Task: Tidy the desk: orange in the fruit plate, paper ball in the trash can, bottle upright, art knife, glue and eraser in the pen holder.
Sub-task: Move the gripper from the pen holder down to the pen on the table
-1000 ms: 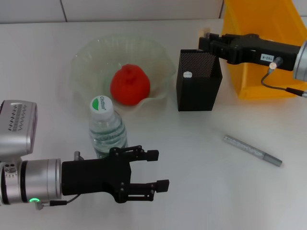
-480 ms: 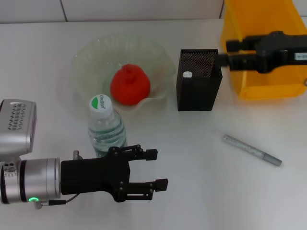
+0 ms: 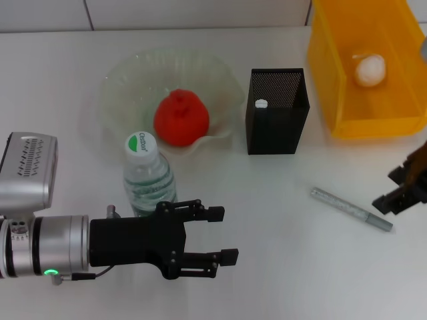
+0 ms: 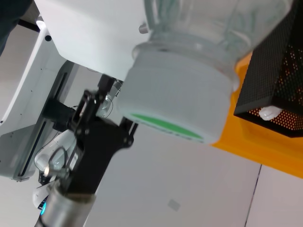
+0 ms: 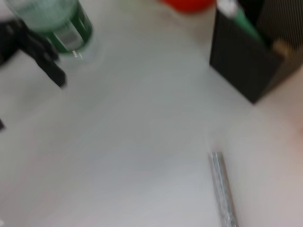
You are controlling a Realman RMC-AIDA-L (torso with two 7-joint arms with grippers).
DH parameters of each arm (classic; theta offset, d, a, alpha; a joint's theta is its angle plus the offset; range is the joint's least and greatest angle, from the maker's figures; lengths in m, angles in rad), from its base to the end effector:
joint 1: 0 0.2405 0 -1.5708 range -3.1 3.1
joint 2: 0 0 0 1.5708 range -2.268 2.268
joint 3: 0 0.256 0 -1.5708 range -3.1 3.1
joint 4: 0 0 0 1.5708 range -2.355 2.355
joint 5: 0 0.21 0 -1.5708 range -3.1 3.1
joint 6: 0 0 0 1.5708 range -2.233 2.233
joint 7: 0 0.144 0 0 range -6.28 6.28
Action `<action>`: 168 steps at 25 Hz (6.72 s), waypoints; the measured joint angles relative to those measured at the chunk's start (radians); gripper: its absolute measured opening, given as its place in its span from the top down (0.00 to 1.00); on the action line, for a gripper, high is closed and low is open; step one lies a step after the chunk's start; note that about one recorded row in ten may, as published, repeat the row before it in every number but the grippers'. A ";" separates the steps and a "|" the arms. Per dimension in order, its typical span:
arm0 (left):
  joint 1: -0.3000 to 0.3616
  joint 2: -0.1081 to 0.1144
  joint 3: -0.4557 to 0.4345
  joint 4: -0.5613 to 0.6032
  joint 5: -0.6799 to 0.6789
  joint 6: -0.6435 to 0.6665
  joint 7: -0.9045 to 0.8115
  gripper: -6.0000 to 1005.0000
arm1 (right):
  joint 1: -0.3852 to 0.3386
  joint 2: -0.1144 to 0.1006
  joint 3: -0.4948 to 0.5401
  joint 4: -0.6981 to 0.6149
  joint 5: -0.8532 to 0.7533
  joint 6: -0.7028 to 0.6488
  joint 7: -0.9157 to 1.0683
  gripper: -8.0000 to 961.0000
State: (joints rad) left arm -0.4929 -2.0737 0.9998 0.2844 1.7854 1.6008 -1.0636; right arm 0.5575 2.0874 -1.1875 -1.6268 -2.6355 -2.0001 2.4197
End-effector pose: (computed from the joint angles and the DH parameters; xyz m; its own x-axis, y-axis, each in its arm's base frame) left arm -0.2657 0.2560 -0.0725 0.7665 0.3494 0.5389 0.3494 -0.9309 0.1066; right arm 0.1777 0.3095 0.0613 0.7174 -0.6160 0.3254 -0.5157 -0.7836 -0.3465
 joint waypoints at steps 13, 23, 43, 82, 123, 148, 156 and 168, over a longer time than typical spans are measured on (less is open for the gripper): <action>-0.010 -0.001 0.000 0.000 0.003 -0.001 -0.008 0.20 | -0.008 -0.003 -0.188 0.258 -0.033 0.286 0.016 0.42; -0.008 -0.004 0.000 -0.001 0.002 -0.005 -0.007 0.20 | 0.017 -0.004 -0.226 0.340 -0.042 0.369 0.001 0.47; -0.010 -0.003 0.000 -0.002 -0.004 -0.006 -0.007 0.20 | 0.048 -0.004 -0.254 0.418 -0.040 0.425 -0.011 0.66; -0.014 0.000 -0.002 0.000 -0.004 0.004 -0.013 0.20 | -0.060 -0.008 0.137 0.190 0.278 0.147 -0.181 0.89; -0.044 0.000 0.000 0.009 -0.004 -0.027 -0.002 0.20 | -0.014 -0.003 -0.498 0.206 0.024 0.364 0.196 0.52; -0.051 0.001 -0.002 0.010 -0.005 -0.028 -0.003 0.20 | 0.000 0.000 -0.539 0.221 0.084 0.355 0.204 0.52; -0.054 0.001 -0.005 0.012 -0.005 -0.030 -0.002 0.20 | 0.000 0.000 -0.575 0.222 0.082 0.360 0.226 0.53; -0.051 0.000 -0.002 0.012 -0.005 -0.036 0.001 0.20 | 0.011 0.000 -0.608 0.239 0.065 0.365 0.265 0.64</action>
State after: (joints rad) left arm -0.5442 -2.0737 0.9974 0.2961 1.7809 1.5643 -1.0631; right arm 0.5684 2.0878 -1.7954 -1.3879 -2.5709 -1.6351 2.6850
